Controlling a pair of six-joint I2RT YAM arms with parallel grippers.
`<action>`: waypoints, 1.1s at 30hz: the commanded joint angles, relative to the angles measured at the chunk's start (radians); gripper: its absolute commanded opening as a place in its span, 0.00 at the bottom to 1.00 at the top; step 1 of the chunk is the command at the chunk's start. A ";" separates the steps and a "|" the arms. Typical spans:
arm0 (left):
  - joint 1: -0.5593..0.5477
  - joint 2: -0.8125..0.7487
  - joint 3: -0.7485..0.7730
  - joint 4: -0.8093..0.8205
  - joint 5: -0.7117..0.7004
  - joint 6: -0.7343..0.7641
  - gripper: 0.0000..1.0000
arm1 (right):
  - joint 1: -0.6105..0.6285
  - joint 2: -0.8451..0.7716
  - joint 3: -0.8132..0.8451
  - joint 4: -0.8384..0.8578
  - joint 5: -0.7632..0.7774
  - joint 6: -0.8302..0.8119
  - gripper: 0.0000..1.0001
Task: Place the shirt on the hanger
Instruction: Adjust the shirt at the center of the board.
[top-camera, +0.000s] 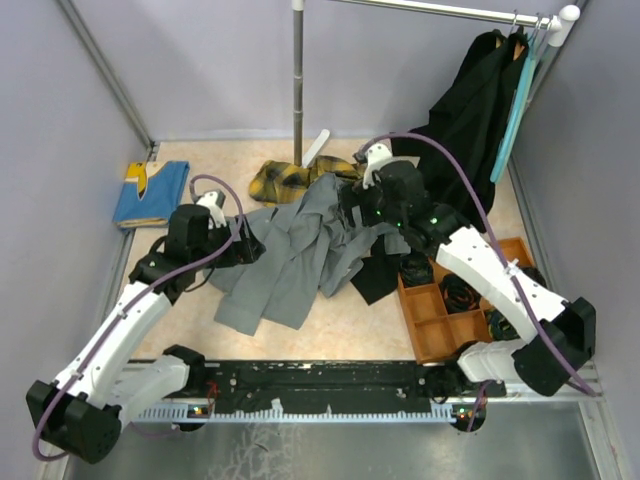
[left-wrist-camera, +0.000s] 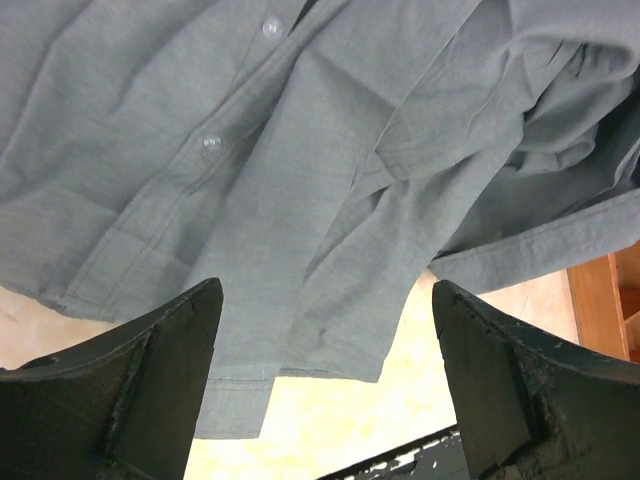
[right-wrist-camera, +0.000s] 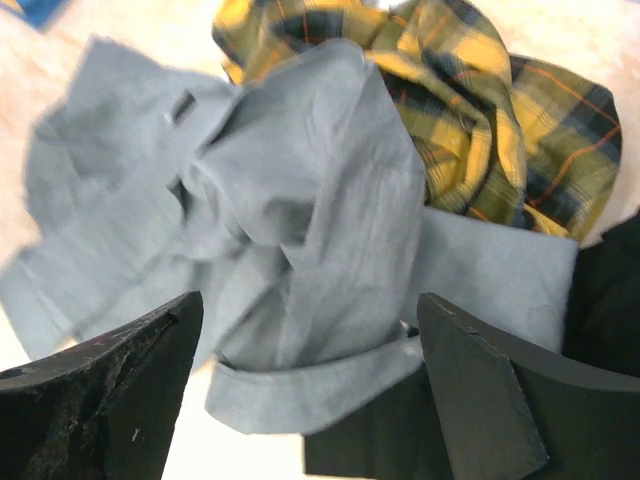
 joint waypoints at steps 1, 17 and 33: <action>-0.004 -0.034 -0.072 0.046 0.044 -0.033 0.91 | 0.007 -0.069 -0.099 0.013 -0.017 -0.237 0.89; -0.003 -0.075 -0.132 0.052 0.000 -0.046 0.90 | 0.281 -0.468 -0.639 0.346 -0.034 -1.164 0.83; -0.003 -0.101 -0.137 0.036 -0.005 -0.060 0.90 | 0.288 -0.180 -0.586 0.397 0.063 -1.424 0.77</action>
